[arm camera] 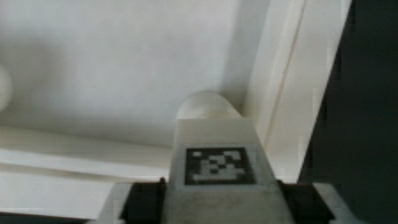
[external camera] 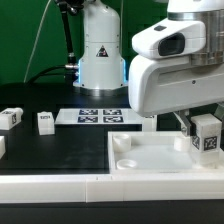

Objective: Assemble one leg

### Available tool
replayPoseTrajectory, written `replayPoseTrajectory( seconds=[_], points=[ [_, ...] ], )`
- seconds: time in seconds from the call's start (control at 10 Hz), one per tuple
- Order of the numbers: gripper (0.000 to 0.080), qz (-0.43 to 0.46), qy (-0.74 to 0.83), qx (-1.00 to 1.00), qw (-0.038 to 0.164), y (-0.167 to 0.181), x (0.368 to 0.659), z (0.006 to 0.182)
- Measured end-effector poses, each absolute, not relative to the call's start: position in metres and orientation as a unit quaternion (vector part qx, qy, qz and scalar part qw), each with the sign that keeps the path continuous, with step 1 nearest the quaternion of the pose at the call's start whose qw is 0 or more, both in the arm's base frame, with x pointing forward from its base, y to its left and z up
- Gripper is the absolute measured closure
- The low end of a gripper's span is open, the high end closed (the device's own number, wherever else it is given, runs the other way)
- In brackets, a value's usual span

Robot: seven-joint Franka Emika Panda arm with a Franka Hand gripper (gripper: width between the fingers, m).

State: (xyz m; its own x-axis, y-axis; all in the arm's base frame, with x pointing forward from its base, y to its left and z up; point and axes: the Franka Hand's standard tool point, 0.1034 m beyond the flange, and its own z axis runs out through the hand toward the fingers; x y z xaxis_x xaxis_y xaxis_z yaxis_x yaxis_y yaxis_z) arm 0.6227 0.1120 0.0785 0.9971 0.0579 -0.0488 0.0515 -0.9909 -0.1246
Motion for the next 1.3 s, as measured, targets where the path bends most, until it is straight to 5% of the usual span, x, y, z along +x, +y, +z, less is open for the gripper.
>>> replayPoseTrajectory(
  seconds=[0.9,1.3],
  points=[
    [0.0508,0.036,0.537,-0.842,0.03,0.1239,0.6206,0.0762],
    [0.0506,0.047,0.628,-0.776,0.037,0.1234,0.6217,0.0757]
  ],
)
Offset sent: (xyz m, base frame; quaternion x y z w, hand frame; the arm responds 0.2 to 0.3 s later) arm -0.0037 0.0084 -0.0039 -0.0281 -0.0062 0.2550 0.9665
